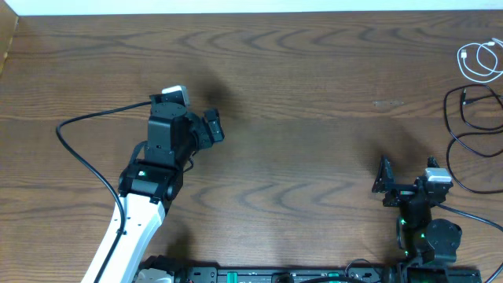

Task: Untangle cables

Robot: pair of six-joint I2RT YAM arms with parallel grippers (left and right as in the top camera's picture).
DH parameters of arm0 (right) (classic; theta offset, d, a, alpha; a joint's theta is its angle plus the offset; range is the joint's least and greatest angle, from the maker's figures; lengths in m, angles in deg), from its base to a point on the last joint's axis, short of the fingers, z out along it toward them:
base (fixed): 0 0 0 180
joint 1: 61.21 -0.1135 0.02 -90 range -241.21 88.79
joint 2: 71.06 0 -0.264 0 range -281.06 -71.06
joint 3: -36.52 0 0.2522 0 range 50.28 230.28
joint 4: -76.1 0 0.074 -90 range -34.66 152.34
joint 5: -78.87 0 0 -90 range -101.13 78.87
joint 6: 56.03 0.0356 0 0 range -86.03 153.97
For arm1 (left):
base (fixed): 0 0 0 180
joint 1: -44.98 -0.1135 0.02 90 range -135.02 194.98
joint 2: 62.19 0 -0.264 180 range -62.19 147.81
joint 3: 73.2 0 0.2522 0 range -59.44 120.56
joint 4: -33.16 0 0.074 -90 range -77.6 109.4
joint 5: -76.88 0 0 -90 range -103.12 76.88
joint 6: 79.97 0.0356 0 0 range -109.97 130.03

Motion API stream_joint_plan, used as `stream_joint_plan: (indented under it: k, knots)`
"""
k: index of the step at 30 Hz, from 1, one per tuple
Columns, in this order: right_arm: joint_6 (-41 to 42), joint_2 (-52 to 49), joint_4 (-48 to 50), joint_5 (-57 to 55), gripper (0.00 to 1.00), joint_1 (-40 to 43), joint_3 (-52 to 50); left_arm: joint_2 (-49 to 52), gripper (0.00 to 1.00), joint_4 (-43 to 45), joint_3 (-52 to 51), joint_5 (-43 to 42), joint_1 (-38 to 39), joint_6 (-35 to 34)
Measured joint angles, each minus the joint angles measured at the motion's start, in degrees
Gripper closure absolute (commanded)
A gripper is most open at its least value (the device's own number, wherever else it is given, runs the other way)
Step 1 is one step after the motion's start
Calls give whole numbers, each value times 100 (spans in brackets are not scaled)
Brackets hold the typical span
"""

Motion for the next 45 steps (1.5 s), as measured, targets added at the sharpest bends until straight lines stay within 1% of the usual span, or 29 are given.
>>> stream_joint_plan:
  k: [5, 11, 16, 22, 24, 26, 29, 33, 37, 40, 43, 45]
  knots:
    - [-2, 0, 2, 0, 1, 0, 0, 0, 2, -46, 0, 2, 0, 22]
    - [-2, 0, 2, 0, 1, 0, 0, 0, 2, -236, 0, 48, 0, 317]
    - [0, 0, 0, 0, 1, 0, 0, 0, 2, -378, 0, 48, 0, 350]
    - [0, 0, 0, 0, 1, 0, 0, -15, 2, -269, 0, 170, 0, 387]
    - [0, 2, 0, 0, 1, 0, 0, -125, 2, 46, -85, 326, 0, 415]
    - [0, 0, 2, -2, 1, 0, 0, -387, 2, 570, -350, 474, 0, 505]
    - [0, 2, 4, 0, 1, 0, 0, -999, 2, 1425, -975, 610, -4, 874]
    - [0, 0, 2, -2, 1, 0, 0, -1834, 2, 1648, -1733, 649, -155, 1248]
    - [0, 2, 2, -2, 1, 0, 0, -2597, 2, 1976, -2448, 483, -695, 1622]
    - [0, 2, 2, -2, 1, 0, 0, -3248, 2, 2129, -2951, 149, -1102, 2144]
    - [0, 2, 2, -2, 1, 0, 0, -3871, 2, 2159, -3366, -201, -1283, 2758]
    - [0, 0, 2, -2, 1, 0, 0, -4249, 2, 2149, -3611, -343, -1362, 3047]
